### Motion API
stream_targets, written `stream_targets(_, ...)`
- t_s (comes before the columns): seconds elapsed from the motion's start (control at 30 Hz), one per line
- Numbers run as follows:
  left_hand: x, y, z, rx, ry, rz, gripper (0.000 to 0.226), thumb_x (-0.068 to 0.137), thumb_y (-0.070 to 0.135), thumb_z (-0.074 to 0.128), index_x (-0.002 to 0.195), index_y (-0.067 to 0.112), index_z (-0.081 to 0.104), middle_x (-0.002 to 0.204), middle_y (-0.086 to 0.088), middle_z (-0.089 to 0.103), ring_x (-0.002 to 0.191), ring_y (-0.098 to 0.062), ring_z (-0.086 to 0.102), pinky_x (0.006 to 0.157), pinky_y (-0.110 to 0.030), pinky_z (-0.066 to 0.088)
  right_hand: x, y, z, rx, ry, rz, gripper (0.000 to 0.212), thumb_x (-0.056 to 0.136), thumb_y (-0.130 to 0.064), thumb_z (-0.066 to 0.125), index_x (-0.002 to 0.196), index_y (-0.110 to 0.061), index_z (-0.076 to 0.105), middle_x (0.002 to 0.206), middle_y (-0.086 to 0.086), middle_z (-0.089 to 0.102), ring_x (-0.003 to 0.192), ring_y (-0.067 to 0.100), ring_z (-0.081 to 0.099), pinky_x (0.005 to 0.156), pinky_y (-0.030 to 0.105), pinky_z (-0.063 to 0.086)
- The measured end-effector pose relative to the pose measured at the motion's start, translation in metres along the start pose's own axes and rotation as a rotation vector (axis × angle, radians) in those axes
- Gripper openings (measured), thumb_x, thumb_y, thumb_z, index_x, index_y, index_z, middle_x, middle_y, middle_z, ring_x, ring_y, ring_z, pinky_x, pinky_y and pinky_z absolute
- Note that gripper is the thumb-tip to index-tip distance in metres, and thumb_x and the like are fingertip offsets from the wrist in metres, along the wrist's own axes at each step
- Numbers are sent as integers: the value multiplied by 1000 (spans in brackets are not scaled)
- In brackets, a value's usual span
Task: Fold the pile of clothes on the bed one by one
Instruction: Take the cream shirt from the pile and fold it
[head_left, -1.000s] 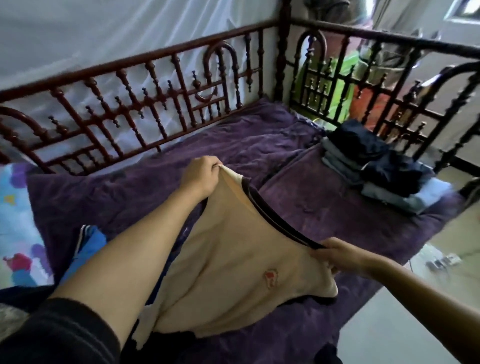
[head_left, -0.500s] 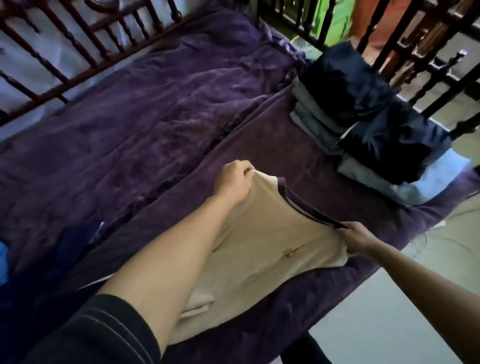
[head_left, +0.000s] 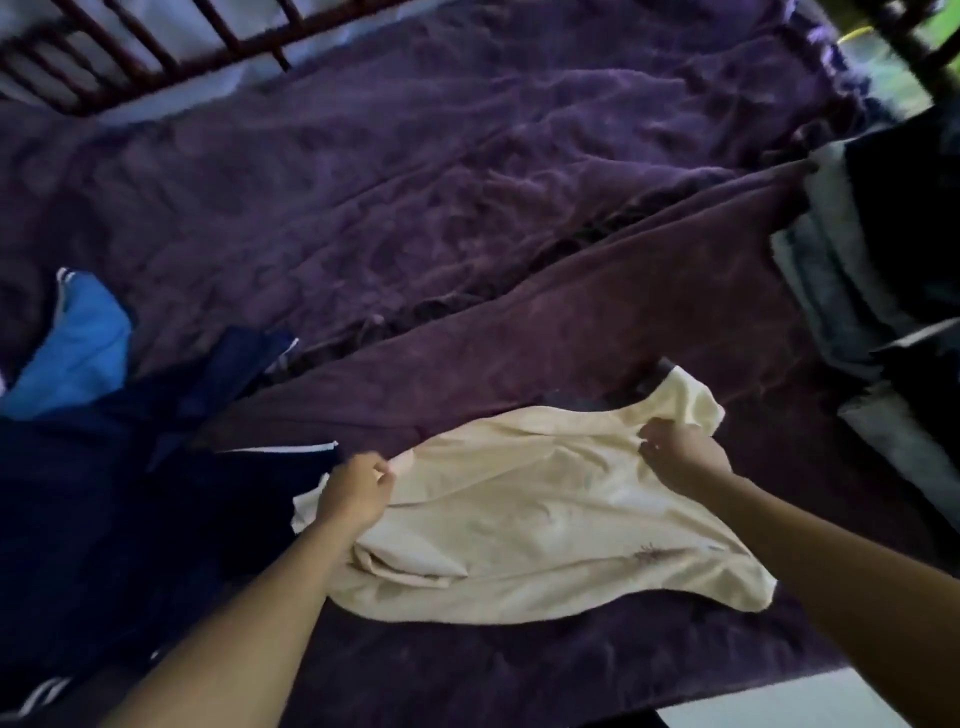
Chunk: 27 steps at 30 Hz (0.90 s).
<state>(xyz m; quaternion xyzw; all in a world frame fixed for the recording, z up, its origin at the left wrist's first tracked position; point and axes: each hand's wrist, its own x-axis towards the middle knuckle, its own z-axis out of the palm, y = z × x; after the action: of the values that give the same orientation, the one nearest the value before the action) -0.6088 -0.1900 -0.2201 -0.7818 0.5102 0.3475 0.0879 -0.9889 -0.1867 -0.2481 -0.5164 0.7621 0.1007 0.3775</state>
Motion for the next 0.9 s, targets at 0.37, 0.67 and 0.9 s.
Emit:
stream_targets(0.37,68,-117,37,-179,128,-406,36,88,43,56,101,9,62,98,-10,64,91,-32,62,67,-33,44,91,-114,85,-57,42,43,66,74,-70,62,103,-10,64,103,16,65,98,38,61,73,37,46)
stream_targets(0.67,59,-104,-5,-256,567,18,23,93,27,55,93,8,68,99,-11,61,88,-33,58,75,-46,48,65,-118,43,35,291,-135,27,87,-41,63,100,-19,73,95,17,71,92,38,63,74,39,47)
stream_targets(0.9,145,-65,-47,-536,617,118,33,97,33,48,116,8,59,116,-14,61,105,-28,57,87,-31,40,149,-165,-1,185,531,-115,41,82,-44,52,110,-18,67,103,11,69,97,34,62,74,34,43)
